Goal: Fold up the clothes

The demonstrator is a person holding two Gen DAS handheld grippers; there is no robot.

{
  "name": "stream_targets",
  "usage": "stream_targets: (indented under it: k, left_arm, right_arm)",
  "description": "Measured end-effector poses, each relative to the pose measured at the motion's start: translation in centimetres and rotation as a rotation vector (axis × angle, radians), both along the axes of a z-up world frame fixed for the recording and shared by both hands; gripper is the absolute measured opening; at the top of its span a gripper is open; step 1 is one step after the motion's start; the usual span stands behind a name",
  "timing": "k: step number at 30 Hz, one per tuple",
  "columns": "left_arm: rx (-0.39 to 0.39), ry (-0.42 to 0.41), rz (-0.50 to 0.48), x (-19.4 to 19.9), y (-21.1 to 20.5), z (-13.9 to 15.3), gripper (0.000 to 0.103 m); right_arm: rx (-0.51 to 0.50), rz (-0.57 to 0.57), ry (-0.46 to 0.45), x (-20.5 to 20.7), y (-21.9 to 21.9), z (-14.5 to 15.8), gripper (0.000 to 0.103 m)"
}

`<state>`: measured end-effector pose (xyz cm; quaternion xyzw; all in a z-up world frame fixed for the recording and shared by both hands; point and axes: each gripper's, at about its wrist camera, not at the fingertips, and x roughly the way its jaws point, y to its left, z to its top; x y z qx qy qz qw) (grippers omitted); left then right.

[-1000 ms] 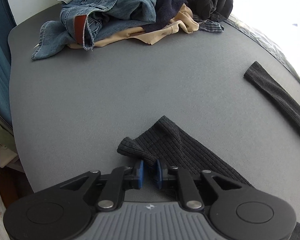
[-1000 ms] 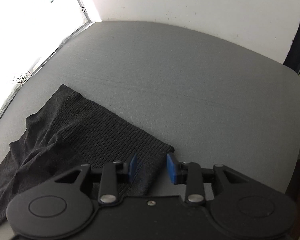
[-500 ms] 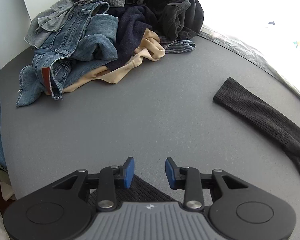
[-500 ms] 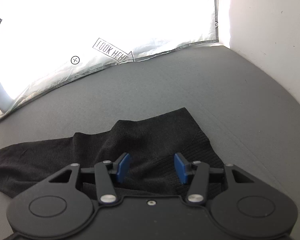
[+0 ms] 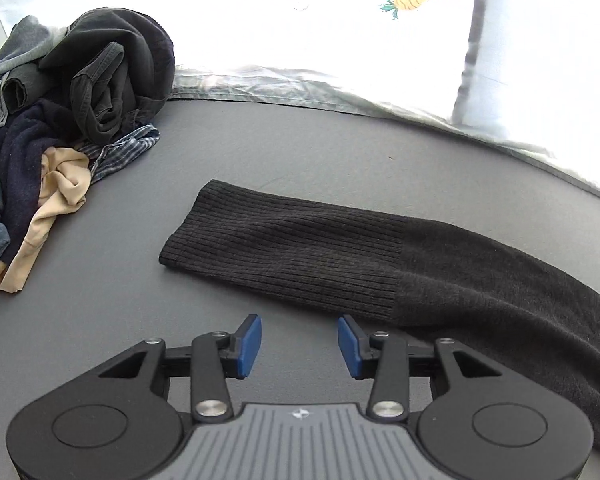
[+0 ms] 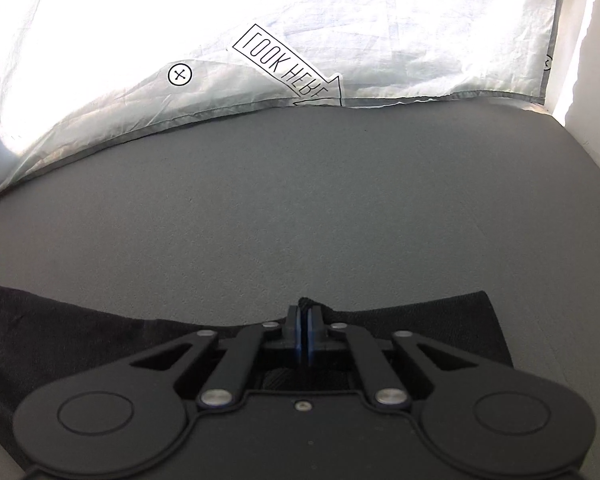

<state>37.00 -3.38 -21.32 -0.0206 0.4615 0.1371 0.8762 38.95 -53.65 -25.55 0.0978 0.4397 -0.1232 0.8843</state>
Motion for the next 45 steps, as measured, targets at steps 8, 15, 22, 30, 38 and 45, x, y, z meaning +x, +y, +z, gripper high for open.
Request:
stream_targets:
  k: [8, 15, 22, 30, 38, 45]
  left_arm:
    - [-0.012, -0.002, -0.059, 2.5, -2.7, -0.9, 0.045]
    - [-0.076, 0.025, -0.103, 1.5, -4.9, -1.4, 0.047]
    - [-0.077, 0.036, -0.14, -0.7, -5.1, -1.0, 0.047]
    - [-0.164, 0.104, 0.055, -8.4, 1.5, -0.8, 0.048]
    - [-0.266, 0.156, 0.351, -19.3, 10.4, -0.9, 0.051]
    - [-0.352, 0.095, 0.568, -26.7, 15.8, -1.3, 0.052]
  right_arm:
    - [-0.1, -0.048, -0.019, 0.4, 0.9, 0.1, 0.018]
    - [-0.15, 0.227, -0.067, -4.2, 8.2, 2.5, 0.022]
    - [-0.113, 0.263, 0.072, -9.3, 10.4, 0.3, 0.012]
    - [-0.075, 0.049, 0.081, -16.3, 7.2, 2.0, 0.031]
    - [0.218, -0.516, 0.042, -25.0, -0.9, 1.7, 0.048]
    - [0.45, -0.714, -0.059, -29.7, -3.0, -0.4, 0.051]
